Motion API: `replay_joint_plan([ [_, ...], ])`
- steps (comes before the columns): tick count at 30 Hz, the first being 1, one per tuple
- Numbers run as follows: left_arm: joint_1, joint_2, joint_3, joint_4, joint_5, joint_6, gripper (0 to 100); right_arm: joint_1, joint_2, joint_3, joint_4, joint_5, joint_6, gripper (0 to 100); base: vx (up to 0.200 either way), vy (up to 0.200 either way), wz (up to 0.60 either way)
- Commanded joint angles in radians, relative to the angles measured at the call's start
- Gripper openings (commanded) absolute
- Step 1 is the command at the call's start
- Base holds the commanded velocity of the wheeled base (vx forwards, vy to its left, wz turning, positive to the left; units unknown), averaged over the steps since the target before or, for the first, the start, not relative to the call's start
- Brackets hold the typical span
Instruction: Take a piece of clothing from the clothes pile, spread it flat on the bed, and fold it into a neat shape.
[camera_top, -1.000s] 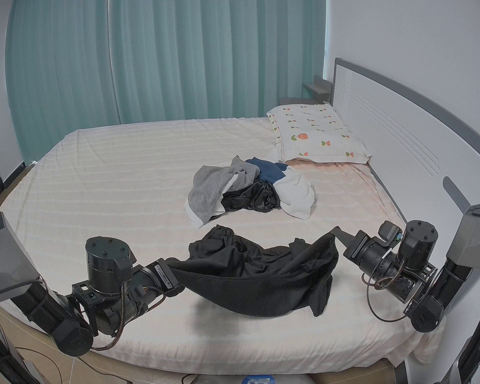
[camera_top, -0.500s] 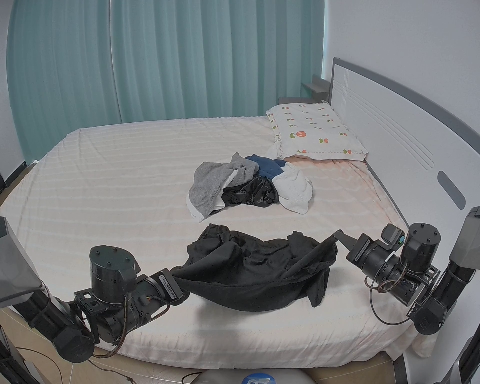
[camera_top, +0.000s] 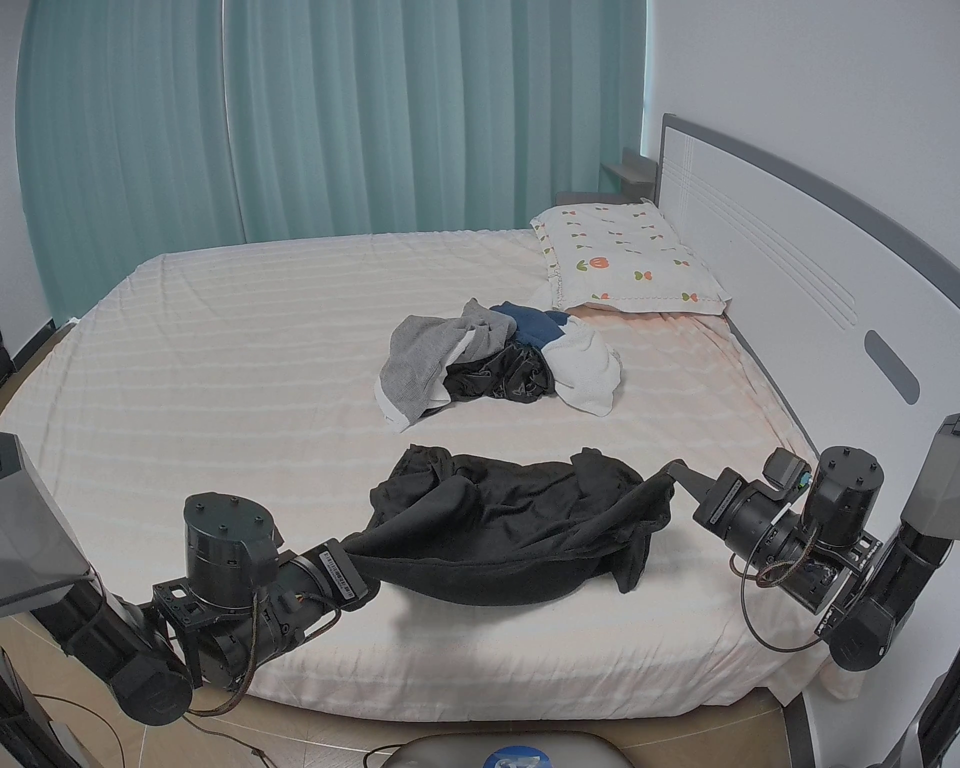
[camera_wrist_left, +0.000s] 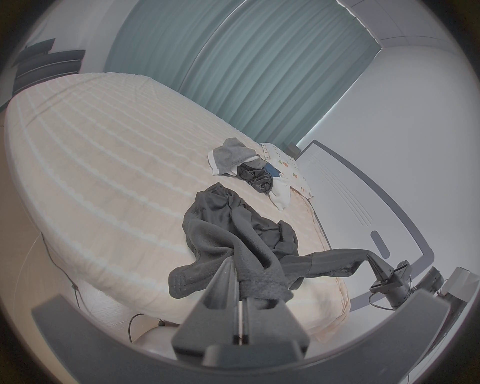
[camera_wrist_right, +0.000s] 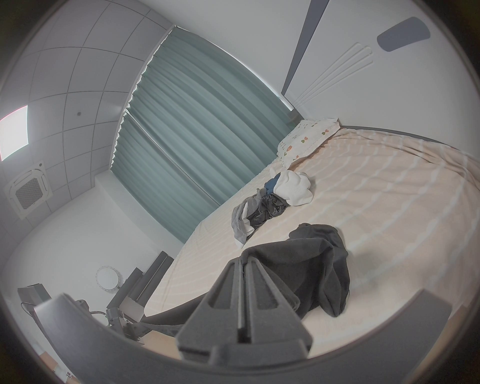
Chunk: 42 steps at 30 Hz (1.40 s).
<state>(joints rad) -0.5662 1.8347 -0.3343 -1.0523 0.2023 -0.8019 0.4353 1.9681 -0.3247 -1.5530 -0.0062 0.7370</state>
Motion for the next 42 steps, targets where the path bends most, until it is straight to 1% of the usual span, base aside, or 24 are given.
replay_joint_plan([
  [1,0.000,0.017,-0.005,0.000,0.003,0.001,0,0.000,0.000,0.001,-0.007,0.000,-0.001,0,0.000,0.000,0.00],
  [8,-0.001,0.020,0.000,0.002,0.003,0.001,0,0.002,0.000,0.001,-0.007,0.002,0.001,0,0.000,0.000,0.00],
  [31,0.028,-0.006,-0.005,0.003,0.008,0.001,0,0.008,0.005,0.001,-0.007,-0.008,-0.004,0,0.000,0.200,0.00],
  [37,0.028,-0.031,-0.006,0.005,0.019,0.003,0,0.017,0.005,-0.005,-0.007,-0.038,-0.010,0,0.000,0.200,0.00],
  [39,0.028,-0.032,-0.009,0.003,0.042,0.006,0,0.031,-0.005,-0.005,-0.007,-0.058,-0.013,0,0.000,0.200,0.00],
  [42,0.028,-0.037,-0.009,0.003,0.052,0.007,0,0.036,-0.005,-0.011,-0.007,-0.075,-0.024,0,0.000,0.200,0.00],
])
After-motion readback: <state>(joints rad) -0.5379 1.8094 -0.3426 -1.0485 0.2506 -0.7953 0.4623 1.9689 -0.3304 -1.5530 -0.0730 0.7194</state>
